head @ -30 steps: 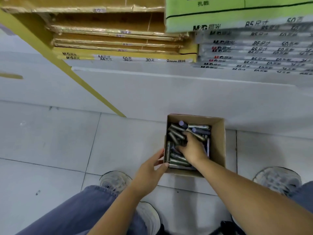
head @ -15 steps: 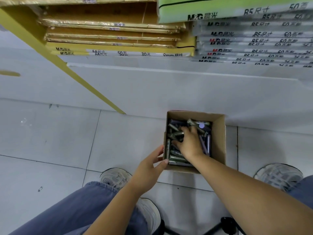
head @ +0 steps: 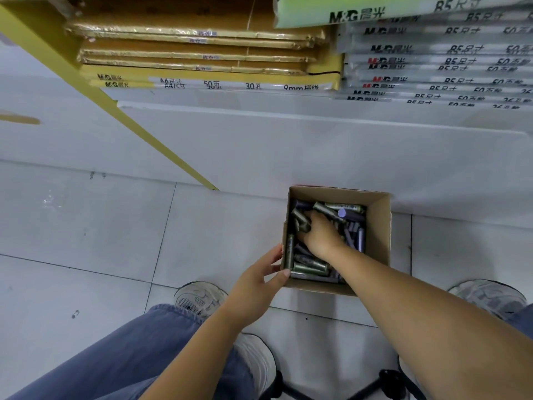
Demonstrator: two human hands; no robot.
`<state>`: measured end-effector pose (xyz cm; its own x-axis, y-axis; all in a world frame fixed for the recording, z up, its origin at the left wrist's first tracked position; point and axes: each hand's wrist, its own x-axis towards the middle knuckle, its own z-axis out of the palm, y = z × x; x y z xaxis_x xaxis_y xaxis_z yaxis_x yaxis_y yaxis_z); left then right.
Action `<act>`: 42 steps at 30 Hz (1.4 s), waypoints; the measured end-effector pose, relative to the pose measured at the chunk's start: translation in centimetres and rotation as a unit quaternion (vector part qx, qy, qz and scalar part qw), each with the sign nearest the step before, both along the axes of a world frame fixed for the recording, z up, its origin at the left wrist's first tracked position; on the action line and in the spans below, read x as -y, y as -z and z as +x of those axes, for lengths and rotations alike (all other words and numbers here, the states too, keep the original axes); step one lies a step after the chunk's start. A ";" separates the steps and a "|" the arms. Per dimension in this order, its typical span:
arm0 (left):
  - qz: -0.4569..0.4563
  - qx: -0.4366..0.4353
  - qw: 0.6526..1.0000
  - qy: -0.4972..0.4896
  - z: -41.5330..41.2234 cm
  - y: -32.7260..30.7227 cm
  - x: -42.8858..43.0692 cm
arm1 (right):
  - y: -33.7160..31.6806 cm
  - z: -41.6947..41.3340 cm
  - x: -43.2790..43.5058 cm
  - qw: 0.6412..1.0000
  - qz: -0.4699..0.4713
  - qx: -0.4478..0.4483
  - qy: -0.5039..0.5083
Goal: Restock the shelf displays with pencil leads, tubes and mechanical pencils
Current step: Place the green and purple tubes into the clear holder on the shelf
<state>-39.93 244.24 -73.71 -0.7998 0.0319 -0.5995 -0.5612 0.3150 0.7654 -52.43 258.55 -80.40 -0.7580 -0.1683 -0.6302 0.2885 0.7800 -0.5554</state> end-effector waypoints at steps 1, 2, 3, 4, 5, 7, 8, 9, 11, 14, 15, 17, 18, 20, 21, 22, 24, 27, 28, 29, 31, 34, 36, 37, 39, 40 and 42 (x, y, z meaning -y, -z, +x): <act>0.001 0.000 1.000 -0.001 0.0 0.0 0.0 | 0.0 -0.2 0.0 0.999 -0.018 0.015 0.023; 0.002 0.001 1.000 -0.002 0.0 -0.1 0.0 | 0.0 -0.3 -0.1 0.998 -0.038 0.030 0.043; 0.004 0.001 1.000 -0.004 0.0 -0.1 0.0 | -0.1 -0.4 -0.1 0.995 -0.060 0.045 0.061; 0.006 0.003 1.000 -0.007 0.0 -0.1 0.0 | -0.2 -0.4 -0.1 0.992 -0.080 0.061 0.077; 0.007 0.004 1.000 -0.009 0.0 0.0 0.0 | -0.3 -0.3 -0.1 0.988 -0.097 0.075 0.092; 0.008 0.005 1.000 -0.012 0.0 0.0 0.1 | -0.4 -0.2 0.0 0.980 -0.130 0.098 0.114; 0.009 0.006 1.000 -0.013 0.0 0.0 0.1 | -0.6 -0.2 0.0 0.976 -0.146 0.108 0.122; 0.009 0.006 1.000 -0.013 0.0 0.0 0.1 | -0.7 -0.2 0.0 0.972 -0.162 0.113 0.128; 0.009 0.003 1.000 -0.010 0.0 0.0 0.0 | -1.1 -0.3 -0.6 0.967 -0.184 0.113 0.133; 0.014 0.000 1.000 -0.014 0.0 0.0 -0.1 | -1.2 -0.2 -2.1 0.968 -0.188 0.112 0.122; 0.017 0.000 1.000 -0.013 0.0 0.0 -0.1 | -1.2 -0.1 -2.7 0.973 -0.171 0.117 0.106; 0.022 -0.001 1.000 -0.009 0.0 -0.1 0.0 | -1.1 0.3 -3.4 0.983 -0.125 0.122 0.064; 0.024 -0.001 1.000 -0.008 0.0 -0.1 0.0 | -1.0 0.6 -3.5 0.986 -0.111 0.119 0.047; 0.031 0.001 0.999 -0.012 0.0 -0.1 0.0 | -1.1 1.2 -2.9 0.987 -0.113 0.110 0.032; 0.035 0.003 0.999 -0.015 0.0 0.0 0.1 | -1.1 1.4 -2.6 0.986 -0.123 0.108 0.037; 0.038 0.004 0.999 -0.015 0.0 0.1 0.1 | -1.1 1.5 -2.2 0.984 -0.131 0.107 0.048; 0.040 0.009 0.999 -0.011 0.0 0.2 0.2 | -1.1 1.4 -1.8 0.982 -0.133 0.117 0.064; 0.042 0.015 0.999 -0.005 0.0 0.2 0.3 | -1.0 1.1 -1.7 0.984 -0.114 0.134 0.022; 0.042 0.016 0.999 -0.005 0.0 0.3 0.3 | -1.0 1.2 -1.6 0.984 -0.111 0.136 0.009; 0.042 0.018 0.999 -0.006 0.0 0.4 0.3 | -1.0 1.5 -1.6 0.984 -0.113 0.135 0.006; 0.044 0.020 0.999 -0.006 0.0 0.5 0.4 | -0.8 2.0 -1.5 0.983 -0.132 0.128 0.024; 0.048 0.018 0.999 -0.004 0.0 0.6 0.4 | -0.7 2.6 -1.3 0.978 -0.162 0.117 0.058; 0.052 0.016 0.999 -0.002 0.0 0.6 0.3 | -0.9 2.6 -1.2 0.975 -0.171 0.119 0.072; 0.053 0.017 0.998 -0.002 0.0 0.6 0.3 | -1.0 2.6 -1.2 0.973 -0.174 0.126 0.078; 0.053 0.014 0.998 -0.003 0.0 0.6 0.2 | -1.2 2.5 -1.3 0.967 -0.184 0.151 0.086; 0.053 0.013 0.999 -0.002 0.0 0.6 0.2 | -1.4 2.5 -1.4 0.965 -0.186 0.162 0.086; 0.046 0.017 0.999 0.004 -0.1 0.5 0.2 | -2.0 2.7 -1.6 0.965 -0.187 0.169 0.079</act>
